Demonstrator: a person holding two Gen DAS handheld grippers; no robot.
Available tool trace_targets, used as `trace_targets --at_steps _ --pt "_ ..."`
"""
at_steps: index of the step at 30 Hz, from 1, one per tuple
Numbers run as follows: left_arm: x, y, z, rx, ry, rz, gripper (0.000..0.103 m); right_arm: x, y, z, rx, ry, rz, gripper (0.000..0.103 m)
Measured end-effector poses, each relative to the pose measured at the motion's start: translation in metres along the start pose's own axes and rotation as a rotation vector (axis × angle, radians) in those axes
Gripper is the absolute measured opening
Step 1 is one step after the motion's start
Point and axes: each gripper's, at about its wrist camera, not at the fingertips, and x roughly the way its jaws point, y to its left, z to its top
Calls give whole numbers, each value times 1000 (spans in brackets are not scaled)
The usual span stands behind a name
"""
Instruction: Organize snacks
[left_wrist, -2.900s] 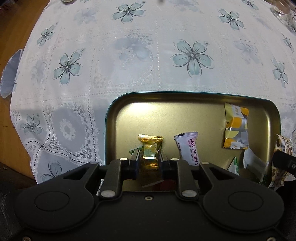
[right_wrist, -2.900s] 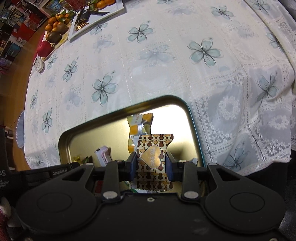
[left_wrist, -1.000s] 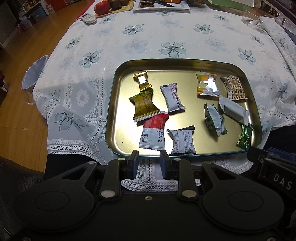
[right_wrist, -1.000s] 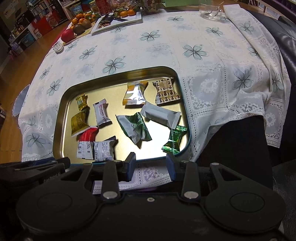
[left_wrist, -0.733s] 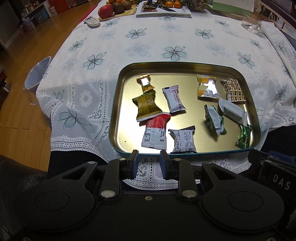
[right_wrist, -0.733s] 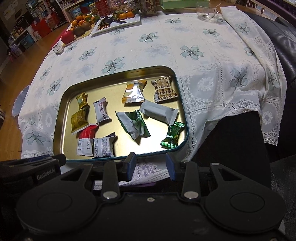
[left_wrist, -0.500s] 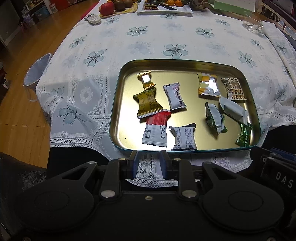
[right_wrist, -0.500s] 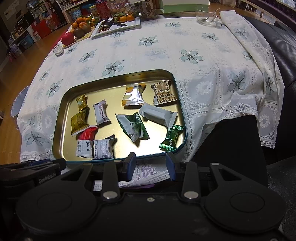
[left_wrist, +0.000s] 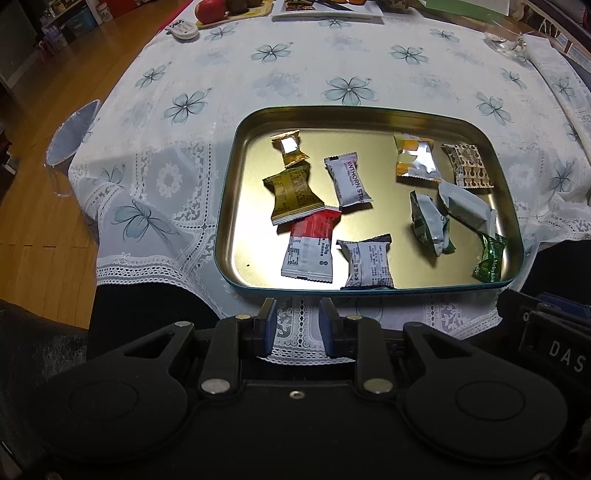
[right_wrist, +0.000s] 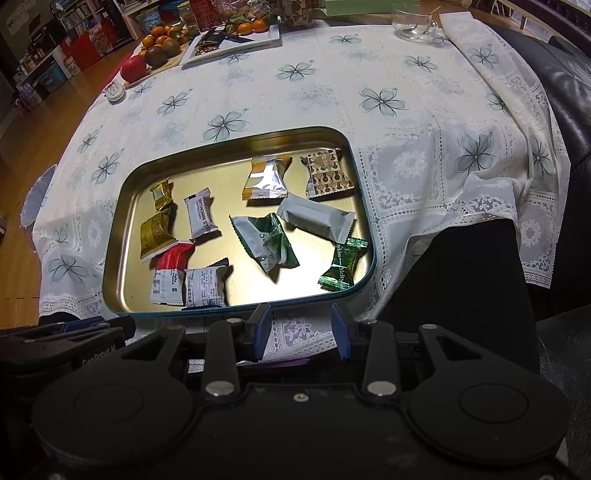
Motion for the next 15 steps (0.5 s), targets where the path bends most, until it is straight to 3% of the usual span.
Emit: trace_targets --at_steps 15 --pt "-2 -1 -1 3 -3 5 35 -1 -1 0 1 -1 2 38"
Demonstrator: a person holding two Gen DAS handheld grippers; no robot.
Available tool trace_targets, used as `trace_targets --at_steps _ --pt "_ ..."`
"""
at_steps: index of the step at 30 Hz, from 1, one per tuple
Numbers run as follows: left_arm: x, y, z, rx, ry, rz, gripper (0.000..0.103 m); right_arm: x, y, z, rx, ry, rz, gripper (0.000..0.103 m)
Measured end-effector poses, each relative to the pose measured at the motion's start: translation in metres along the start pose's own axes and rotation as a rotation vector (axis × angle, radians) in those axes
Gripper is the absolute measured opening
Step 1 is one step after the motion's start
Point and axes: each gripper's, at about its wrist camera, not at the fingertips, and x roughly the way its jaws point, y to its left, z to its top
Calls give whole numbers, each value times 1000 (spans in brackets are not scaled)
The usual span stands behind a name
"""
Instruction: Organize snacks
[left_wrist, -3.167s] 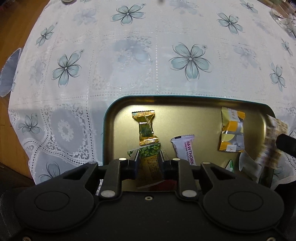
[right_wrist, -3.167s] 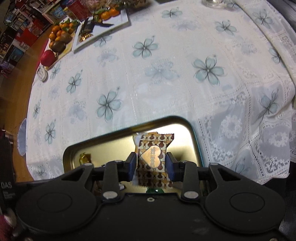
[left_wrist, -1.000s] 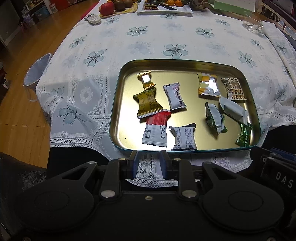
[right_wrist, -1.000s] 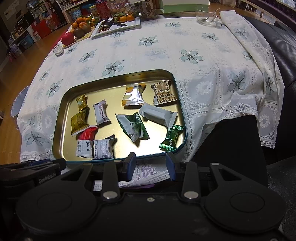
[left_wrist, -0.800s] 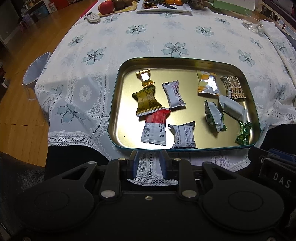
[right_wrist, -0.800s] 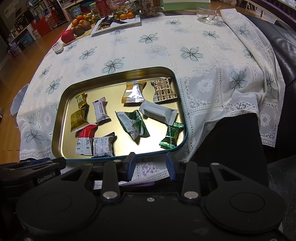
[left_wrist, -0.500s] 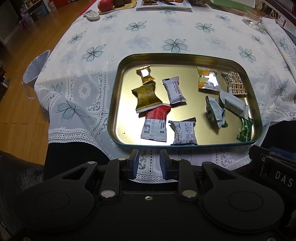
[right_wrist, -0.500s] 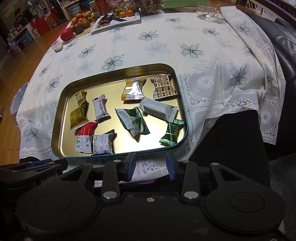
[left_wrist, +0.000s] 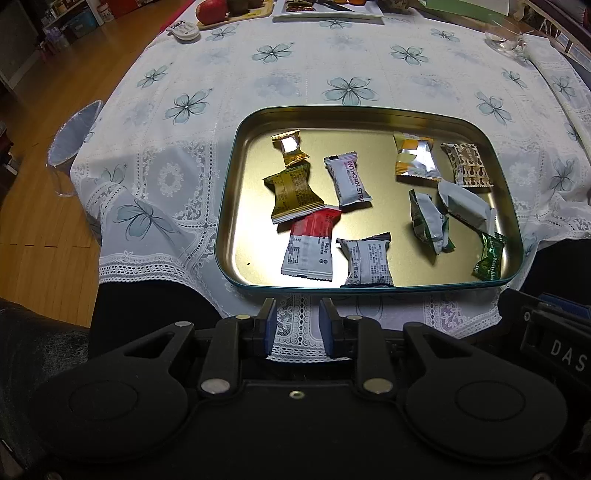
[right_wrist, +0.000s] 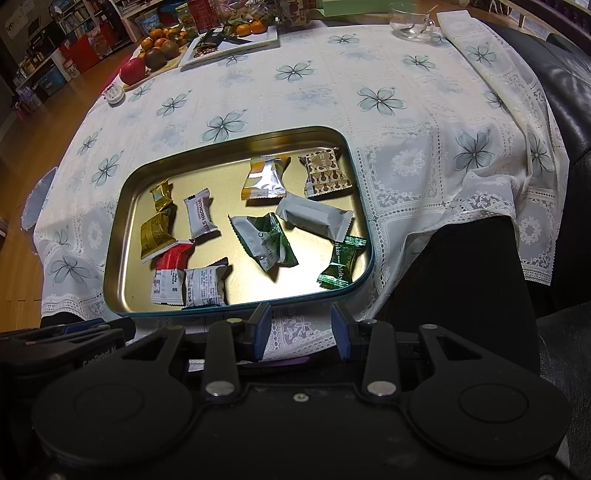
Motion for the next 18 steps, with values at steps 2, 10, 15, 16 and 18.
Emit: trace_targets --at_steps 2,10,15,16,18 --pt "0 0 0 0 -1 1 35 0 0 0 0 0 0 38" --pt "-1 -1 -1 0 8 -7 35 -2 2 -1 -2 -2 -3 38" --pt "1 0 -1 -3 18 -14 35 -1 3 -2 -2 2 -5 38" --pt "1 0 -1 -2 18 -14 35 -2 4 -2 -2 2 -5 38" --pt "1 1 -1 -3 20 -19 35 -1 4 -2 -4 3 -5 38"
